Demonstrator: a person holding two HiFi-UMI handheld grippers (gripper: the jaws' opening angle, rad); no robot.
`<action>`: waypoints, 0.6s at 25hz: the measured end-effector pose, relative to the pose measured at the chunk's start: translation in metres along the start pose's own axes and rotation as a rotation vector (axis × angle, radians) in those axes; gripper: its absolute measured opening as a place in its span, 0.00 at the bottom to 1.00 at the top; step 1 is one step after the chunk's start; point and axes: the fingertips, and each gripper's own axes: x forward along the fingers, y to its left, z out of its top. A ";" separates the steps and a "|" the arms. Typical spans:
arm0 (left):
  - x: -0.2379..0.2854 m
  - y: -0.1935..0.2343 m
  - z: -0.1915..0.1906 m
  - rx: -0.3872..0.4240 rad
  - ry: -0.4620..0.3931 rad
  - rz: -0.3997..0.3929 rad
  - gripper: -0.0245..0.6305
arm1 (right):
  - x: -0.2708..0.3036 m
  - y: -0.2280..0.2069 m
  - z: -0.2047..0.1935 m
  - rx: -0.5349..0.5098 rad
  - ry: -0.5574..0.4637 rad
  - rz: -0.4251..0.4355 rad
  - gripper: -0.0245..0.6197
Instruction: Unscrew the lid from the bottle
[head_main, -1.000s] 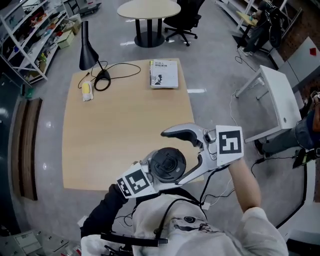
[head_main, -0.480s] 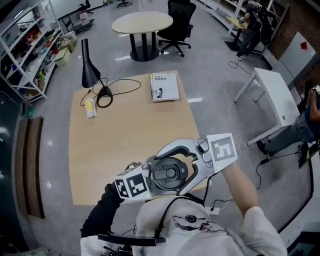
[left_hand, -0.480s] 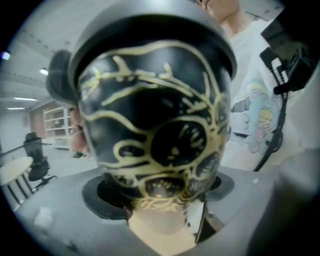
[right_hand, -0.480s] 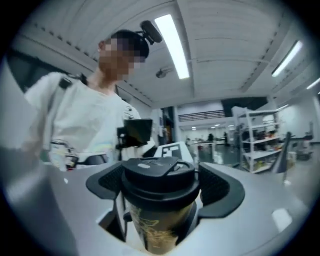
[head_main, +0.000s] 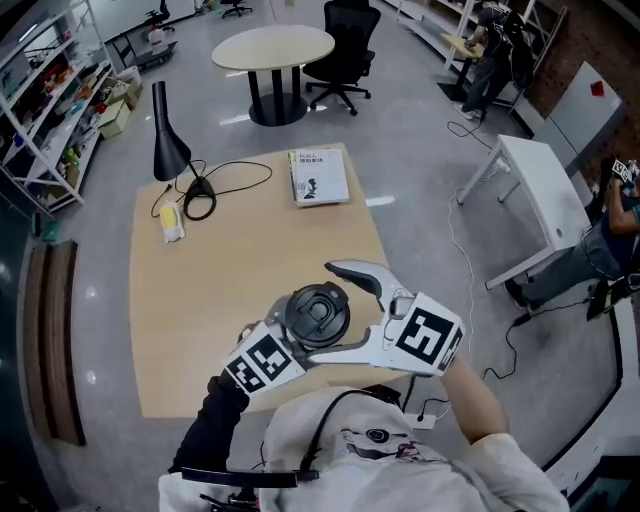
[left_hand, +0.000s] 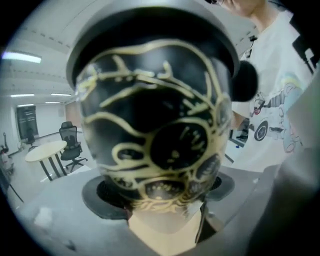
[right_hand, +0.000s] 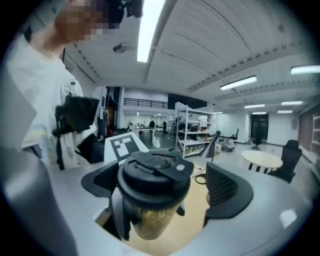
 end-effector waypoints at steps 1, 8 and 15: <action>0.001 0.001 -0.003 0.001 0.019 0.008 0.66 | 0.009 0.002 0.001 -0.024 -0.018 -0.009 0.88; -0.005 -0.062 0.012 0.101 -0.045 -0.332 0.66 | -0.016 0.059 0.029 -0.031 -0.253 0.532 0.77; -0.023 -0.108 0.039 0.136 -0.149 -0.591 0.66 | -0.040 0.090 0.045 -0.030 -0.273 0.915 0.77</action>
